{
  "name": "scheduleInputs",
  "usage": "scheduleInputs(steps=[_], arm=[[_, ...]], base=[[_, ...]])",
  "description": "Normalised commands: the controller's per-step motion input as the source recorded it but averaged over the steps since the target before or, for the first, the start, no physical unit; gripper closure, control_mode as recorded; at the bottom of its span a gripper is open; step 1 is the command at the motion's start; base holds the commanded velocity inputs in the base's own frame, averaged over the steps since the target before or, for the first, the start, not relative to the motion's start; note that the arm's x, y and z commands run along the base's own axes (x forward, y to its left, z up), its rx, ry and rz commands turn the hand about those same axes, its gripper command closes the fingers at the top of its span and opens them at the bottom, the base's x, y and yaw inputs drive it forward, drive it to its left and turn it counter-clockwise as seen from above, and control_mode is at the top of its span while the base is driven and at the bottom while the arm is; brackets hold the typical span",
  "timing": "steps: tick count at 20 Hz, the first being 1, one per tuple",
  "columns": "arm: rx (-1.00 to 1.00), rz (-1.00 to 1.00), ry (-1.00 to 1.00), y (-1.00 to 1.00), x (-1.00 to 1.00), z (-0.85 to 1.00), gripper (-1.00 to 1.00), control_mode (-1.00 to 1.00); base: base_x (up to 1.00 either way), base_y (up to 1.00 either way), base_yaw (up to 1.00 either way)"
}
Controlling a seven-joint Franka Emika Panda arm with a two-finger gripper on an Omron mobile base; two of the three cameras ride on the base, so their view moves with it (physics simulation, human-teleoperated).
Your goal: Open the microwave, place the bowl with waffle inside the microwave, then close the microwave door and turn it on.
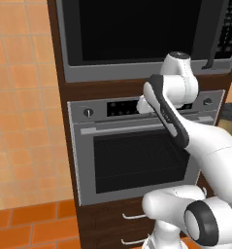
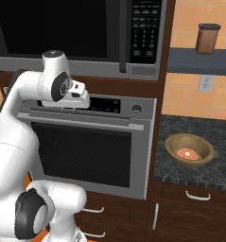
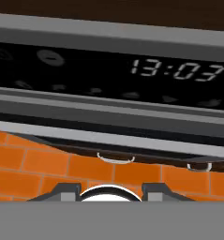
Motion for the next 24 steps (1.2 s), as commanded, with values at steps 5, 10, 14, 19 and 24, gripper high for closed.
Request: scheduleInputs(steps=[5,10,14,19,24], arm=[[0.01,-0.09,-0.31,-0.26,-0.73,0.07,-1.00,-1.00],[0.18,-0.17,-0.60,-0.76,-0.49,0.41,-1.00,-1.00],[0.37,-0.18,-0.30,-0.99,-0.06,0.49,-1.00,-1.00],[0.08,0.00,-0.07,-0.29,-0.06,0.19,-1.00,-1.00],[-0.06,0.00,-0.14,-0.33,0.39,0.87,-1.00,-1.00]], base=[[0.00,0.00,0.00],[0.00,0.00,0.00],[0.00,0.00,0.00],[0.00,0.00,0.00],[0.00,0.00,0.00]])
